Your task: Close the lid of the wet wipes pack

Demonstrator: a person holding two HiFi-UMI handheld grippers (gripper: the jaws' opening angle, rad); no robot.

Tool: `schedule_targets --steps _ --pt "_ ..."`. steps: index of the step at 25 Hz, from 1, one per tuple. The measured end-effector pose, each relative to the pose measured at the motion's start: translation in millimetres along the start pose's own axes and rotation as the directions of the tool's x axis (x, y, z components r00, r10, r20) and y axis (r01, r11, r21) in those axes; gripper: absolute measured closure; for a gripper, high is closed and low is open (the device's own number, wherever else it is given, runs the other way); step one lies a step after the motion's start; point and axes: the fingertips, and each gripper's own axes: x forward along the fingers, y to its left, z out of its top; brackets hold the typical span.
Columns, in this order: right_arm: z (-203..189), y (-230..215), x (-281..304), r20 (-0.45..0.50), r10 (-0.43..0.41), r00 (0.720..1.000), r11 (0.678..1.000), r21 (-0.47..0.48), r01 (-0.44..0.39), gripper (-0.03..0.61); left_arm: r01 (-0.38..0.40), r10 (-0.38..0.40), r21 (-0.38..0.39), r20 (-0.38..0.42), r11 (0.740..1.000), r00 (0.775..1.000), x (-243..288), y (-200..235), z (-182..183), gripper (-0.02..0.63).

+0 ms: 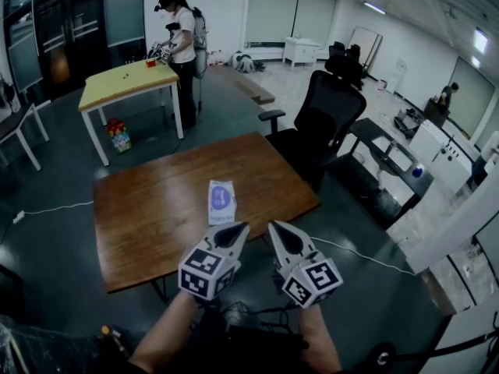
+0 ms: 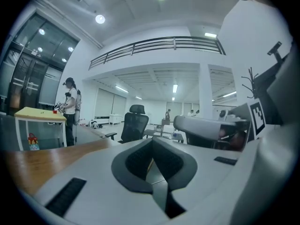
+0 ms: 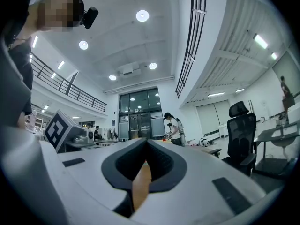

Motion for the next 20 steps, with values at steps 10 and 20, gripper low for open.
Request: schedule_targets --steps 10,20 --pt "20 8 -41 0.022 -0.017 1.000 1.000 0.001 0.017 0.571 0.007 -0.009 0.044 0.045 0.999 0.999 -22 -45 25 0.606" --pt "21 13 -59 0.013 -0.031 0.999 1.000 0.006 0.031 0.571 -0.005 0.003 0.050 0.054 0.999 0.999 -33 -61 24 0.606"
